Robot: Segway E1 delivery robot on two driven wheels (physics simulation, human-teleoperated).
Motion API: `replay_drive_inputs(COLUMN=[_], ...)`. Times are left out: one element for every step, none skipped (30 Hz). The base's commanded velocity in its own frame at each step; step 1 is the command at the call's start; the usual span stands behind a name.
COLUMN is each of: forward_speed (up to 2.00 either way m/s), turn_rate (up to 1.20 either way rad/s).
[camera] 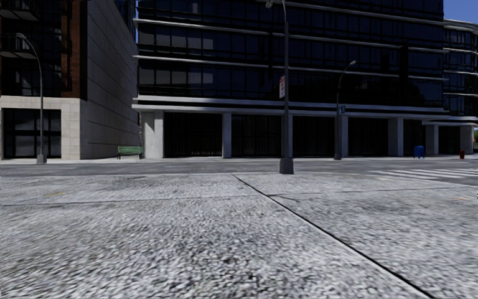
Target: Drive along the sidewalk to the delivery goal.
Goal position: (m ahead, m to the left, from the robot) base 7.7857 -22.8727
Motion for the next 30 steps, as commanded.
replay_drive_inputs(forward_speed=[1.99, 1.99, 1.99, 1.99, 1.99, 1.99, 1.99, 1.99, 1.99, 1.99, 1.99, 1.99, 1.99, 1.99, 1.99, 2.00, 2.00, 2.00, 2.00, 2.00, 2.00, 2.00, 2.00, 2.00, 2.00, 2.00, 2.00, 2.00, 2.00, 2.00], turn_rate=[-0.38, -0.38, -0.38, -0.38, -0.38, -0.38, -0.38, -0.38, -0.38, -0.38, -0.38, -0.38, -0.38, -0.38, -0.38, -0.38, -0.38, -0.38, -0.38, -0.38, -0.38, -0.38, -0.38, -0.38, -0.38, -0.38, -0.38, -0.38, -0.38, -0.38])
